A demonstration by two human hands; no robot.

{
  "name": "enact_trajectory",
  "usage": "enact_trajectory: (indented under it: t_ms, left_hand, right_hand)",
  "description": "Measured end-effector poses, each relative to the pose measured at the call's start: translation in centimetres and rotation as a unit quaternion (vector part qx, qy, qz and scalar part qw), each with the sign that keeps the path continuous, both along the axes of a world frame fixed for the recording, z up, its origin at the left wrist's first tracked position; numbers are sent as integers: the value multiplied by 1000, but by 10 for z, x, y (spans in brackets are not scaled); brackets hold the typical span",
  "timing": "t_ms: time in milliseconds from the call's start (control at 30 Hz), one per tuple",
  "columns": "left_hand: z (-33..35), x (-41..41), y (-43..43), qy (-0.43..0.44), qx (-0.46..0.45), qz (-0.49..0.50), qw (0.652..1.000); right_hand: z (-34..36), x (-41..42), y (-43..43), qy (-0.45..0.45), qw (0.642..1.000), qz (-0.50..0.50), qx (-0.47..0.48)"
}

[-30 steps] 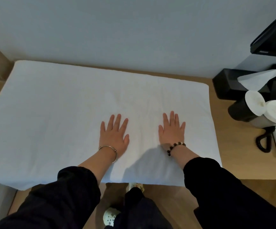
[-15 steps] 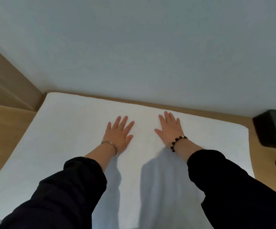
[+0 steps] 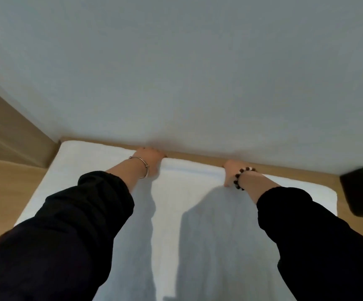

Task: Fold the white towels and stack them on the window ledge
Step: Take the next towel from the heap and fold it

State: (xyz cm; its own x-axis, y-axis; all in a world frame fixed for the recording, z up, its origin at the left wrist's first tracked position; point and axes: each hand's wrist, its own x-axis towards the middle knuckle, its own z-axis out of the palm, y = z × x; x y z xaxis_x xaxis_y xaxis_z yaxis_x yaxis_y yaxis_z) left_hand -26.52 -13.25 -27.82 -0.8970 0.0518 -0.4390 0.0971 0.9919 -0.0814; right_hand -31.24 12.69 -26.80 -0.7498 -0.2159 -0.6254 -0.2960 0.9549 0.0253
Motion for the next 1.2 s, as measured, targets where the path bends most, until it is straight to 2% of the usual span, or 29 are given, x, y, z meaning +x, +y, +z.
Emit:
enact_trajectory:
  t_ms: [67,133,300,467,733,867,967,1067,1200]
  left_hand:
    - [11,2,-21,-51,-45,-3,998]
    - [21,12,-39,-57,-78,23,995]
    - [48,25,-55,61,-124,54,989]
    - [96,19,-60,138,-90,92,982]
    - [200,-2,-79,323,-36,88,942]
    - [202,12,-89,416,45,98,903]
    - [198,29,-92,369,10,114,922]
    - [202,33,-99,348,-22,86,933]
    - [234,28,-106,383,-36,67,921]
  right_hand:
    - [8,8,9,11,999,-10,32]
    - [16,21,19,69,995,-14,64]
    - [43,43,19,196,976,-22,94]
    - [98,37,19,268,959,-49,80]
    - [204,0,12,460,885,-75,-5]
    - [204,11,14,497,857,-117,-66]
    - [192,24,13,486,860,-135,-84]
    - [196,26,10,478,860,-148,-102]
    - [221,20,7,505,833,-173,-146]
